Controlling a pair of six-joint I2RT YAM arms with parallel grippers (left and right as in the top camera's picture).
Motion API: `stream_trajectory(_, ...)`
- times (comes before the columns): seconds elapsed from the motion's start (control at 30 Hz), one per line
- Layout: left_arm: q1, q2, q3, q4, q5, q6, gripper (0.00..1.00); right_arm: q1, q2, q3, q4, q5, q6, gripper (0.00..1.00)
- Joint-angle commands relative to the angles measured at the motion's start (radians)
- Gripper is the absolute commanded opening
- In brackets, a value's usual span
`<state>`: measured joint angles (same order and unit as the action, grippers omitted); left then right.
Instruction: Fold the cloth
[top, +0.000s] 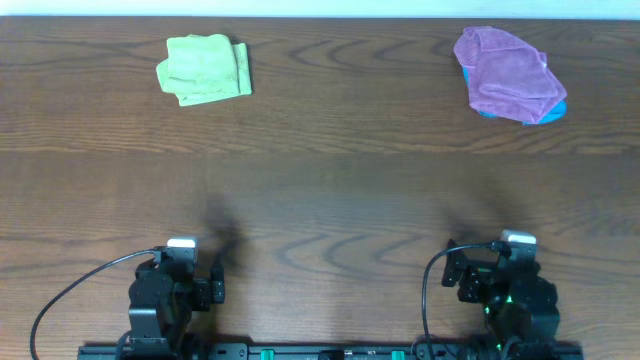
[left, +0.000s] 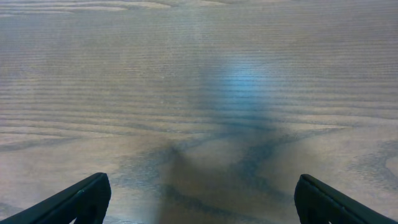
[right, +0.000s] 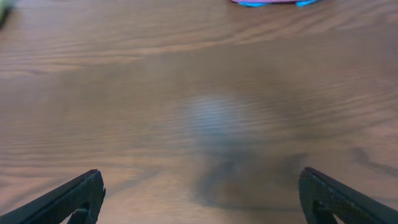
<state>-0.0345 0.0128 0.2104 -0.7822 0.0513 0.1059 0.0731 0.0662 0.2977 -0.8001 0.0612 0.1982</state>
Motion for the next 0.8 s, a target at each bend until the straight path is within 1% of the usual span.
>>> stream_trajectory(0.0, 0.004, -0.009, -0.031, -0.029, -0.007, 0.013, 0.96, -0.042, -0.035, -0.026, -0.001, 0.013, -0.061, 0.99)
stream_trajectory(0.23, 0.004, -0.009, -0.031, -0.029, -0.007, 0.013, 0.95, -0.089, -0.054, -0.032, -0.013, -0.002, -0.155, 0.99)
stream_trajectory(0.37, 0.004, -0.009, -0.031, -0.029, -0.007, 0.014, 0.95, -0.089, -0.061, -0.05, -0.035, -0.011, -0.155, 0.99)
stream_trajectory(0.57, 0.004, -0.009, -0.031, -0.029, -0.007, 0.014, 0.96, -0.089, -0.061, -0.117, -0.023, -0.093, -0.155, 0.99)
stream_trajectory(0.77, 0.004, -0.009, -0.031, -0.029, -0.007, 0.014, 0.95, -0.088, -0.061, -0.117, -0.023, -0.088, -0.17, 0.99)
